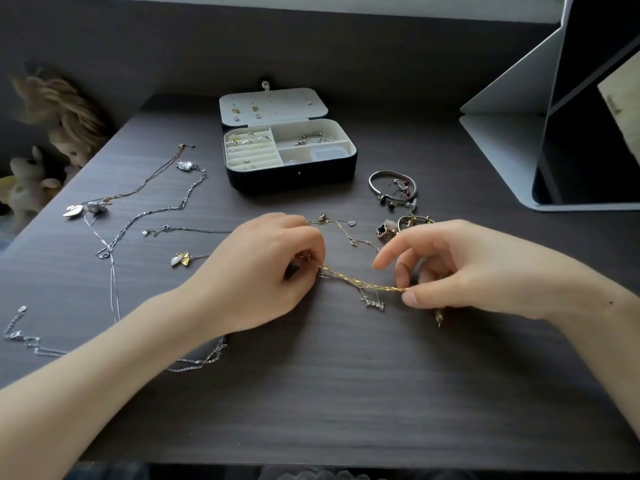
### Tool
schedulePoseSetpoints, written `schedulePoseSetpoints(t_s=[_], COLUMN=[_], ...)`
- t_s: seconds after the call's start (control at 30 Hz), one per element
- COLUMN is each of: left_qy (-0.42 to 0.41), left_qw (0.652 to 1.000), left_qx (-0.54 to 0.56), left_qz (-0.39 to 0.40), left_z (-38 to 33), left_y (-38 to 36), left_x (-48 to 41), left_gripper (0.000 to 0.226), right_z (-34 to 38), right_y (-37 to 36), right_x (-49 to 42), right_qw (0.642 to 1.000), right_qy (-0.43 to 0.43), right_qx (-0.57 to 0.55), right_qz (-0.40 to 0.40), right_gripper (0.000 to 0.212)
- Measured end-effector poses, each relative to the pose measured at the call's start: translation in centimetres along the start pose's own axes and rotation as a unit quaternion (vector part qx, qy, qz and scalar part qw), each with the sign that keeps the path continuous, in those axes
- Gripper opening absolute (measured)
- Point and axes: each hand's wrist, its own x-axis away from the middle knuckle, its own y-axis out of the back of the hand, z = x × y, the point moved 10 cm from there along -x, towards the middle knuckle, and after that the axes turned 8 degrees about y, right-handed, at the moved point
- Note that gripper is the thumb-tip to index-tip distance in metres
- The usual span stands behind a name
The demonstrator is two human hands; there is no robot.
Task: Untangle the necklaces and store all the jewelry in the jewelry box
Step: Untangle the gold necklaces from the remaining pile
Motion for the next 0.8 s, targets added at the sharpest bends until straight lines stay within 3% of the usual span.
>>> schedulePoseSetpoints(t_s=[0.17, 0.43, 0.63, 0.8], left_qy=[0.007, 0.008, -0.015, -0.048], left_qw=[1.000, 0.999, 0.999, 0.999], left_qx=[-0.003, -0.026, -0.012, 0.011], left_qz=[-0.002, -0.026, -0.034, 0.007], left_z=[0.0, -0.1, -1.2, -1.9], left_y=[0.0, 0.3, 0.2, -1.0], left_x=[0.0, -0.1, -0.3, -0.2], left_gripper=[0.024, 0.018, 0.022, 0.016], right_z=[0.5, 1.5, 3.1, 2.6], right_y=[2.0, 1.9, -0.1, -0.6], right_x=[-0.2, -0.1, -0.3, -0.5], right_qw=[0.992, 0.961, 0.942, 0.948], right_qy=[0.041, 0.093, 0.163, 0.150], right_qx=[0.070, 0.216, 0.269, 0.271], right_qz=[-0.095, -0.148, -0.116, -0.076], right_gripper=[0.020, 0.011, 0.011, 0.007])
